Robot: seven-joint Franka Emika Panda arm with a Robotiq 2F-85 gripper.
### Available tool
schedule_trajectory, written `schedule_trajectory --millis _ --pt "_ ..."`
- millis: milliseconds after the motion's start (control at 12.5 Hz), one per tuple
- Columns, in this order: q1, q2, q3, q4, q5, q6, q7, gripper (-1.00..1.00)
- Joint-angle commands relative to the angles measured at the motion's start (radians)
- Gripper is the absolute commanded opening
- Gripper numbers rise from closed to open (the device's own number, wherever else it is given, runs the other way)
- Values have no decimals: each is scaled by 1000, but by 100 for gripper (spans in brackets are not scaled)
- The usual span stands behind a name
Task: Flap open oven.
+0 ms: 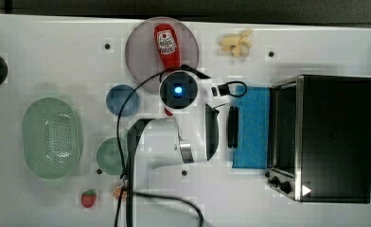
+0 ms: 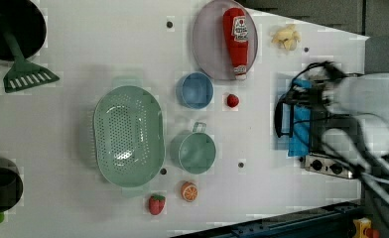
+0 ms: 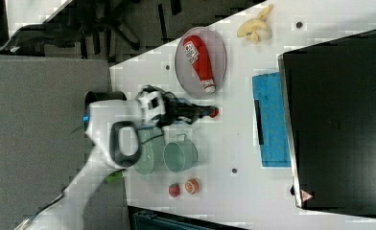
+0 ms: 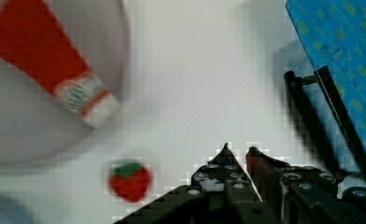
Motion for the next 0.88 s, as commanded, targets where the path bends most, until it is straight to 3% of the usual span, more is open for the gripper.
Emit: schedule_trajectory --millis 80,880 --pt "-18 -104 -45 44 106 -88 71 -65" --pt "-18 -380 -47 212 120 -542 185 -65"
